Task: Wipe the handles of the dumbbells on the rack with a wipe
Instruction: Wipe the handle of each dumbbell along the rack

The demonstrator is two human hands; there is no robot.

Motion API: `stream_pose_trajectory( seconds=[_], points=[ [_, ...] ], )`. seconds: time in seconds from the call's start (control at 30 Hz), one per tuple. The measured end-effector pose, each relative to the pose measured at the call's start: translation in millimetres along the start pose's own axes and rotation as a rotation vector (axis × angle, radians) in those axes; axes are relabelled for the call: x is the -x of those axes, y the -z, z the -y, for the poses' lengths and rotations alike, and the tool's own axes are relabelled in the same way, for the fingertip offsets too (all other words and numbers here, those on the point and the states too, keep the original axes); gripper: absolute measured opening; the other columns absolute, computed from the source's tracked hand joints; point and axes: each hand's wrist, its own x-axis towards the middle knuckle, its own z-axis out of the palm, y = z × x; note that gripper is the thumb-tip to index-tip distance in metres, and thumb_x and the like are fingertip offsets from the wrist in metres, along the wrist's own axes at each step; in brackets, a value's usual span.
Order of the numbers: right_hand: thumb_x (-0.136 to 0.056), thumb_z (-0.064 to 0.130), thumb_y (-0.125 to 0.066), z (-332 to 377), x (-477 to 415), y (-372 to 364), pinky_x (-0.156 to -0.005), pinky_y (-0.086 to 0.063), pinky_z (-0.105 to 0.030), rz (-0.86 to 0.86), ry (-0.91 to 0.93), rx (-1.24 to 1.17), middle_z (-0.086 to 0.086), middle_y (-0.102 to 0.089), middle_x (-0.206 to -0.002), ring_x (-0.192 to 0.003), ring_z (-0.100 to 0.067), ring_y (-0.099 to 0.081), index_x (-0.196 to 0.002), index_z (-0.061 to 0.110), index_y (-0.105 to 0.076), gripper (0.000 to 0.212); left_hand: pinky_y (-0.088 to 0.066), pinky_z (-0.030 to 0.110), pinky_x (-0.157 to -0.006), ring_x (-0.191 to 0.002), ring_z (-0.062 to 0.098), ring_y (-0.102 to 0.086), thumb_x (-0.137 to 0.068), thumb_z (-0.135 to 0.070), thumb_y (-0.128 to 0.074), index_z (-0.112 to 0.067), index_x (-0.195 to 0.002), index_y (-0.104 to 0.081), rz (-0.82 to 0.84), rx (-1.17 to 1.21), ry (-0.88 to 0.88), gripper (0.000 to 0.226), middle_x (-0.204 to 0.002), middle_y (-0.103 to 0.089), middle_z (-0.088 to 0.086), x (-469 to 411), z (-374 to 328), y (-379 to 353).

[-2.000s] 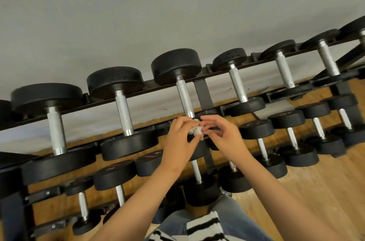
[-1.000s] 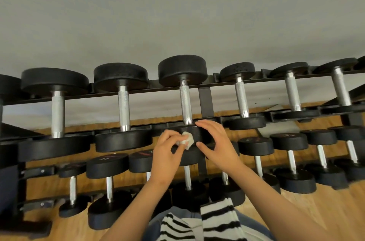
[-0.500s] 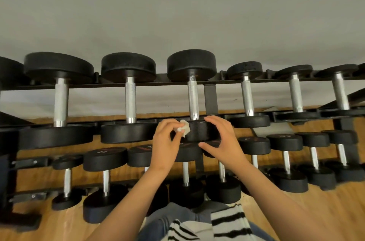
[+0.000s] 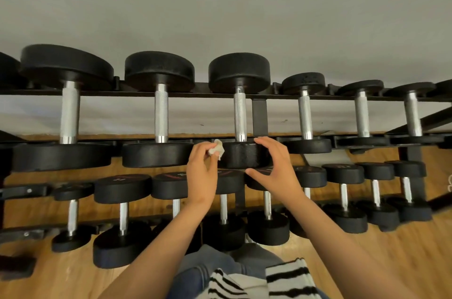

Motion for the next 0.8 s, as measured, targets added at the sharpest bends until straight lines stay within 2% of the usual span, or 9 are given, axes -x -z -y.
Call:
stream_pose_trajectory(
  seconds=[0.17,0.3,0.4,0.5,0.57,0.7,0.8],
  points=[
    [-0.076,0.020,-0.080,2,2,0,-0.108,-0.018,-0.011,-0.004,0.001,-0.011,0.018,-0.038,-0.135,-0.131,0.004,-0.026,-0.133,0.033,-0.041,0.070,-0.048,0.026,-0.099,-0.113,0.005,-0.058,-0.093,-0.002,-0.058,-0.022,-0.111,-0.061,-0.068,0.045,0.020,0.027,-0.115,-0.058,-0.015,24,10,-5],
    [-0.075,0.019,-0.080,3,2,-1,-0.106,-0.018,-0.010,-0.009,-0.005,0.007,0.017,-0.037,-0.135,-0.129,0.005,-0.026,-0.133,0.032,-0.042,0.071,-0.046,0.026,-0.103,-0.119,0.009,-0.057,-0.095,-0.005,-0.055,-0.013,-0.123,-0.062,-0.096,0.038,0.102,0.030,-0.126,-0.062,-0.005,12,14,-10],
    [-0.076,0.020,-0.080,4,2,0,-0.106,-0.018,-0.009,-0.003,-0.018,0.018,0.017,-0.037,-0.137,-0.131,0.004,-0.026,-0.136,0.029,-0.043,0.071,-0.041,0.016,-0.103,-0.120,0.004,-0.053,-0.097,-0.009,-0.053,-0.015,-0.130,-0.058,-0.104,0.022,0.159,0.034,-0.129,-0.061,-0.003,10,15,-14],
    [-0.077,0.021,-0.080,4,3,2,-0.107,-0.018,-0.008,0.018,-0.018,0.011,0.019,-0.036,-0.137,-0.132,0.004,-0.025,-0.136,0.031,-0.041,0.072,-0.039,0.007,-0.099,-0.117,-0.002,-0.052,-0.097,-0.008,-0.053,-0.017,-0.129,-0.059,-0.124,0.037,0.176,0.034,-0.126,-0.061,-0.007,20,16,-15],
    [-0.076,0.023,-0.080,4,2,3,-0.106,-0.018,-0.008,0.032,-0.012,0.022,0.019,-0.036,-0.136,-0.131,0.004,-0.026,-0.134,0.035,-0.039,0.072,-0.041,0.012,-0.101,-0.119,-0.003,-0.052,-0.097,-0.009,-0.054,-0.021,-0.127,-0.059,-0.134,0.084,0.182,0.033,-0.126,-0.061,-0.010,24,20,-15],
    [-0.074,0.028,-0.082,2,-3,7,-0.109,-0.024,-0.019,0.033,0.010,0.091,0.021,-0.038,-0.132,-0.128,0.004,-0.029,-0.131,0.038,-0.039,0.071,-0.045,0.022,-0.103,-0.120,0.006,-0.056,-0.098,-0.011,-0.051,-0.019,-0.128,-0.060,-0.149,0.128,0.213,0.033,-0.127,-0.064,-0.004,20,28,-18],
    [-0.074,0.030,-0.081,1,-4,9,-0.108,-0.023,-0.018,0.051,0.020,0.125,0.025,-0.037,-0.130,-0.126,0.007,-0.028,-0.130,0.040,-0.038,0.071,-0.045,0.022,-0.102,-0.116,0.006,-0.057,-0.099,-0.013,-0.049,-0.016,-0.131,-0.059,-0.148,0.105,0.257,0.033,-0.124,-0.065,-0.001,13,35,-21]
  ],
)
